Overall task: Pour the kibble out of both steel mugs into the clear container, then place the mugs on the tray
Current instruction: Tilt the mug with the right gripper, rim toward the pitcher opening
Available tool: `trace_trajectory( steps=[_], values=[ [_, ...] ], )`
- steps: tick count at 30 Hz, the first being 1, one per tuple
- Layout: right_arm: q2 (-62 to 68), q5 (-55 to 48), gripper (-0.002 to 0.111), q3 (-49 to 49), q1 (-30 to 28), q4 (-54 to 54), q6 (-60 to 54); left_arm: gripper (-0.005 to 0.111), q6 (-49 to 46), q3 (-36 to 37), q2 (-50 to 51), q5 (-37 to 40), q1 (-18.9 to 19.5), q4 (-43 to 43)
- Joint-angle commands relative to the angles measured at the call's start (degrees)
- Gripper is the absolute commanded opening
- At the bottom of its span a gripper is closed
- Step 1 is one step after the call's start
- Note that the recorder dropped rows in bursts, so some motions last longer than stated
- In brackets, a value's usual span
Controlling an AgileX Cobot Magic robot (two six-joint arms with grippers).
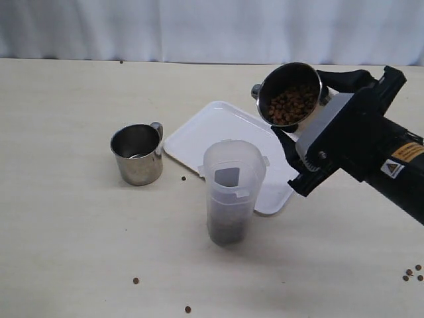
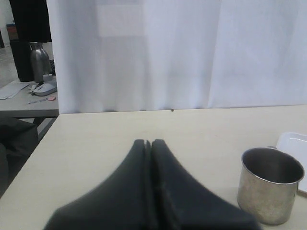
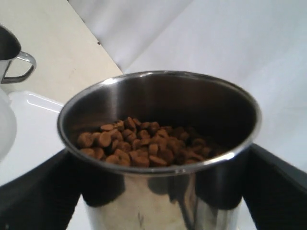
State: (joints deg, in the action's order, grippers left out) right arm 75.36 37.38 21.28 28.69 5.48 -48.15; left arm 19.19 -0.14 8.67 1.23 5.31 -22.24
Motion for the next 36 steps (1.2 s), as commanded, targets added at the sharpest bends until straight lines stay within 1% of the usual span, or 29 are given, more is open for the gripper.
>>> trace_trajectory(
  steps=[1, 6, 10, 15, 21, 33, 36],
  values=[
    [-4.4, -4.7, 0.005, 0.0, 0.1, 0.0, -2.2, 0.000, 0.2, 0.1, -0.4, -0.3, 0.1, 0.1],
    [-5.5, -7.8, 0.005, 0.0, 0.1, -1.0, -2.2, 0.000, 0.2, 0.1, -0.4, -0.3, 0.1, 0.1],
    [-5.5, -7.9, 0.005, 0.0, 0.1, -3.5, -2.2, 0.000, 0.2, 0.1, -0.4, -0.3, 0.1, 0.1],
    [-5.5, -7.9, 0.005, 0.0, 0.1, -3.6, -4.7, 0.000, 0.2, 0.1, -0.4, -0.3, 0.1, 0.1],
    [-5.6, -7.9, 0.005, 0.0, 0.1, -3.6, -5.2, 0.000, 0.2, 0.1, -0.4, -0.3, 0.1, 0.1],
    [-12.4, -10.4, 0.005, -1.1, 0.1, -5.1, -5.1, 0.000, 0.2, 0.1, -0.4, -0.3, 0.1, 0.1],
    [-12.5, -11.5, 0.005, -1.1, 0.1, -7.9, -5.0, 0.000, 0.2, 0.1, -0.4, -0.3, 0.1, 0.1]
  ],
)
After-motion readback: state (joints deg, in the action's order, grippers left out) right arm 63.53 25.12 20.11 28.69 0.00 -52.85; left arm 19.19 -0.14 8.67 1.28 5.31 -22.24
